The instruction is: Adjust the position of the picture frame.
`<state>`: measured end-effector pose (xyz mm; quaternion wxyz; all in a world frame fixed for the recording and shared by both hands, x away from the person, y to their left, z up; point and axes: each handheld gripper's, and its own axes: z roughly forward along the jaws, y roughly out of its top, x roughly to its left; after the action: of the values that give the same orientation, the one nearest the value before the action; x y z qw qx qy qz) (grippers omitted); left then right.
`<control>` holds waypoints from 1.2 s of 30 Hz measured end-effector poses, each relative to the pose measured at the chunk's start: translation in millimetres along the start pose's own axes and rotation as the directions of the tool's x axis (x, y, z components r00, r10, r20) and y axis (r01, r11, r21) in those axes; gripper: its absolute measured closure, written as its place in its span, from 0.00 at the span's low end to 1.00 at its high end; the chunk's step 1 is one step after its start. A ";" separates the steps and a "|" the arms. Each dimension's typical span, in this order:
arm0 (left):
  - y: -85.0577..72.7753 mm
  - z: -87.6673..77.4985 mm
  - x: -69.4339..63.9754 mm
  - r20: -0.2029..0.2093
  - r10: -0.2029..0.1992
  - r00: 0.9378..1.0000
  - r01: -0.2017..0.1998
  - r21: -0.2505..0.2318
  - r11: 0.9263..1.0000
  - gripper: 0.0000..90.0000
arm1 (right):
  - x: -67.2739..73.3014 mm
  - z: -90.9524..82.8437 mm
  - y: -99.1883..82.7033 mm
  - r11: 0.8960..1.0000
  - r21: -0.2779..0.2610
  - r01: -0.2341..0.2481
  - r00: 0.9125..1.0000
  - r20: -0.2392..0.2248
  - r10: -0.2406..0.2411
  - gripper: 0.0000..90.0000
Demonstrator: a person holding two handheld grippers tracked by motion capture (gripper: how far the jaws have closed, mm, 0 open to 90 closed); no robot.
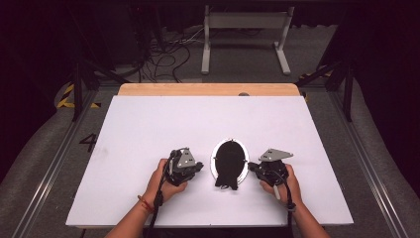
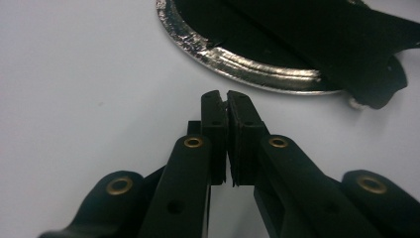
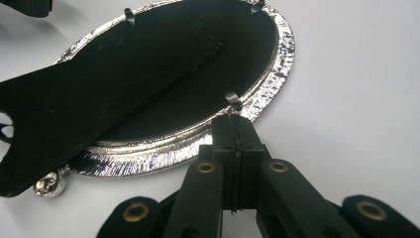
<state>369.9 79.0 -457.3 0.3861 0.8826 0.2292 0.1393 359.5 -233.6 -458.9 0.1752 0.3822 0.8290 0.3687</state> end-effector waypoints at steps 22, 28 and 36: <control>-0.4 10.7 2.0 0.021 -0.012 1.000 0.011 0.024 1.000 0.95 | -3.0 16.3 13.3 1.000 -0.004 0.029 0.996 0.089 -0.028 0.98; -0.5 11.9 3.0 0.035 -0.020 0.999 0.020 0.013 1.000 0.95 | -11.4 26.7 21.5 1.000 -0.017 0.012 0.996 0.088 -0.010 1.00; -2.3 8.9 7.9 0.029 -0.021 0.999 0.020 0.024 0.999 0.94 | -5.3 30.5 24.5 0.999 -0.018 0.042 0.997 0.062 -0.041 1.00</control>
<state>379.8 79.0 -464.3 0.3803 0.8866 0.2344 0.1196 392.8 -212.4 -461.0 0.2121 0.3744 0.8274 0.3610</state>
